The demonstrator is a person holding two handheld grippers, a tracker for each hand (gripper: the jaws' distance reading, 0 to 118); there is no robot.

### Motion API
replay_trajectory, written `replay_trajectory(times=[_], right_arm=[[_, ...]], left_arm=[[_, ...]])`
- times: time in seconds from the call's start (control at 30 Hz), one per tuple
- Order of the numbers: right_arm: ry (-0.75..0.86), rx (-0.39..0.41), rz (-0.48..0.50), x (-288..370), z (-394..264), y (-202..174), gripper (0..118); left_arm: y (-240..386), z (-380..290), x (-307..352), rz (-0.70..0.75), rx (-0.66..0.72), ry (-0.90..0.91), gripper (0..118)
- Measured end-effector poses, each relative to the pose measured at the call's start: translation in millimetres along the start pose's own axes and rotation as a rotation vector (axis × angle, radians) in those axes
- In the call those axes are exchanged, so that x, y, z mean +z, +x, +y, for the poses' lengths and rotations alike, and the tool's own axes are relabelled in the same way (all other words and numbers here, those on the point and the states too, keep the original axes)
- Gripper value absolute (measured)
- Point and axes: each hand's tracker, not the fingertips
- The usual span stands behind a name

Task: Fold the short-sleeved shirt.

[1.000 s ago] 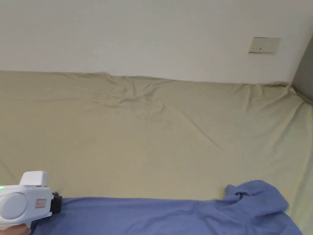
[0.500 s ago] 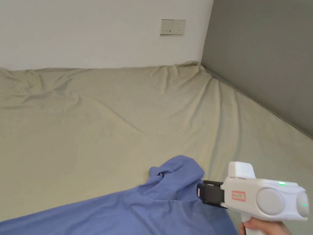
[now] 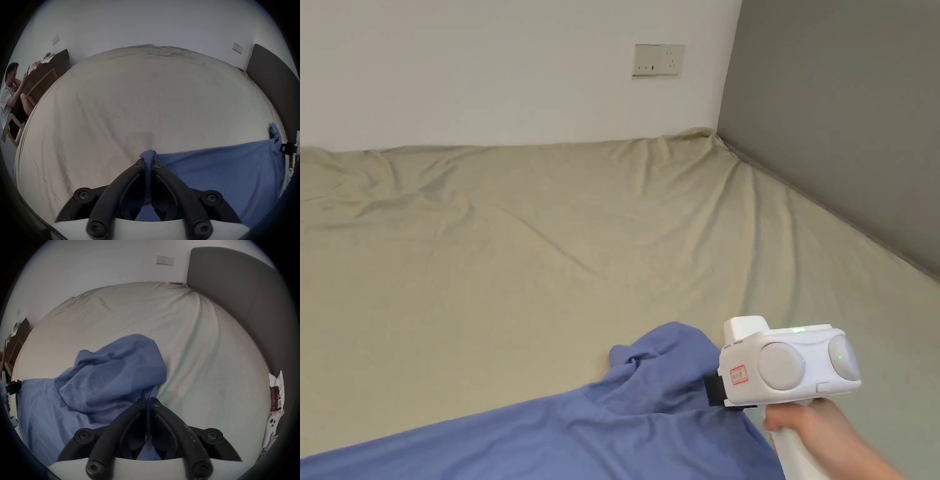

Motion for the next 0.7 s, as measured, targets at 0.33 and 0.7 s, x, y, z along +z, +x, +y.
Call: replay_trajectory(times=[0.33, 0.7], right_arm=[[0.233, -0.046, 0.076, 133.3, -10.8, 33.1, 7], [0.442, -0.069, 0.068, 243.1, 60.4, 17.4, 7]], left_arm=[[-39.3, -6.7, 128.9, -0.08, 0.075, 0.182, 6], [-47.2, 78.3, 241.0, -0.082, 0.096, 0.406, 5]])
